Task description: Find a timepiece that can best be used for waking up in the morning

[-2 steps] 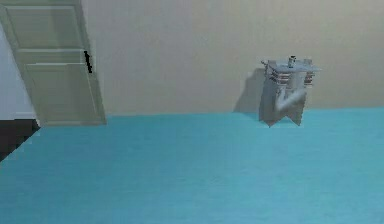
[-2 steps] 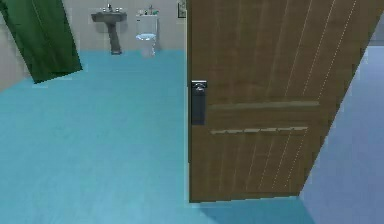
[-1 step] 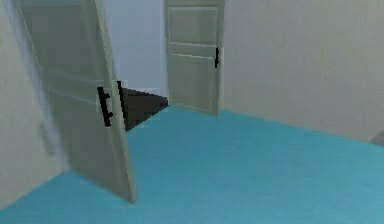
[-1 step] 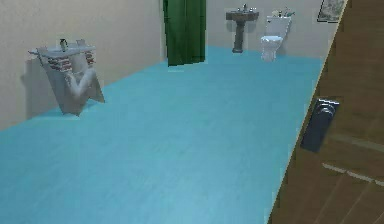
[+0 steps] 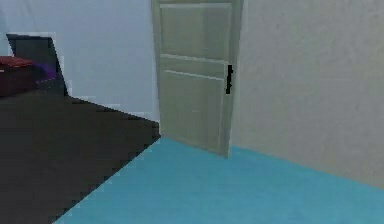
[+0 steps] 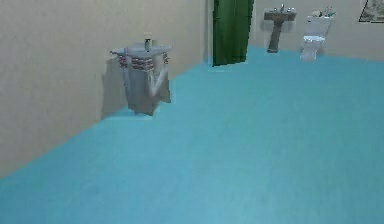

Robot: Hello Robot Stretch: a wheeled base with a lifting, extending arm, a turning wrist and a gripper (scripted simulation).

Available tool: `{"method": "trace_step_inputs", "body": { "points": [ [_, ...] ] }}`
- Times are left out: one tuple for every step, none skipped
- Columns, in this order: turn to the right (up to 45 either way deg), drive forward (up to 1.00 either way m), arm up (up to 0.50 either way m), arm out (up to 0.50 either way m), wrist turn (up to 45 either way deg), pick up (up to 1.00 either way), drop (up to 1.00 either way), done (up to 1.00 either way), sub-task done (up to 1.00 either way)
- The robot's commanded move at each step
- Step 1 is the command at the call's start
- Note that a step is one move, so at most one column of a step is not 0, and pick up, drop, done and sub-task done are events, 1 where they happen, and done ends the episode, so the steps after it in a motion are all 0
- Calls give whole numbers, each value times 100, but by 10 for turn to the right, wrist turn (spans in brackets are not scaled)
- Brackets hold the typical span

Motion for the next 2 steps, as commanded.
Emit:
{"method": "trace_step_inputs", "body": {
  "points": [
    [0, 70, 0, 0, 0, 0, 0, 0, 0],
    [-450, 0, 0, 0, 0, 0, 0, 0, 0]
  ]
}}
